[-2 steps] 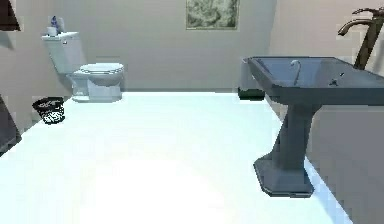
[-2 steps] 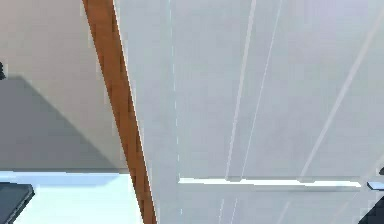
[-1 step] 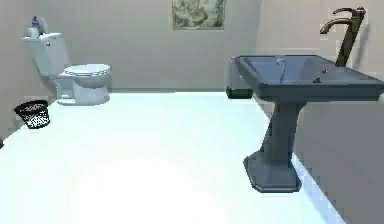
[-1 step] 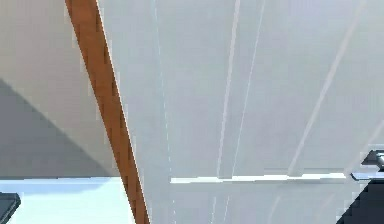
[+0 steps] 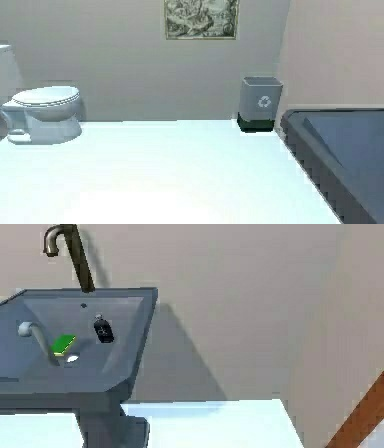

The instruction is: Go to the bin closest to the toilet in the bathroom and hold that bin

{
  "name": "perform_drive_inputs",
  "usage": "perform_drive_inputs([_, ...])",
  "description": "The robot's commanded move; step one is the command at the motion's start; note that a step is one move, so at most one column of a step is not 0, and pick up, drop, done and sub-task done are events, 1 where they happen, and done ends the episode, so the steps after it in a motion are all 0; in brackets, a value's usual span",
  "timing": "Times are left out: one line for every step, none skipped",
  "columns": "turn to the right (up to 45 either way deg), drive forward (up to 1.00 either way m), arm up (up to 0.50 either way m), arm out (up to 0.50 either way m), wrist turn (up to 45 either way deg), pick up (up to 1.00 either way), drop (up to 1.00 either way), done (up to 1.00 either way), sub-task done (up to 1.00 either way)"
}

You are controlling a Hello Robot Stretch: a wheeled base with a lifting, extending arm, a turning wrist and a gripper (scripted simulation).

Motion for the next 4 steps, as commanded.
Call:
perform_drive_inputs([0.0, 0.95, 0.0, 0.0, 0.0, 0.0, 0.0, 0.0, 0.0])
perform_drive_inputs([3.0, 0.0, 0.0, 0.0, 0.0, 0.0, 0.0, 0.0, 0.0])
perform_drive_inputs([0.0, 0.75, 0.0, 0.0, 0.0, 0.0, 0.0, 0.0, 0.0])
perform_drive_inputs([-45.0, 0.0, 0.0, 0.0, 0.0, 0.0, 0.0, 0.0, 0.0])
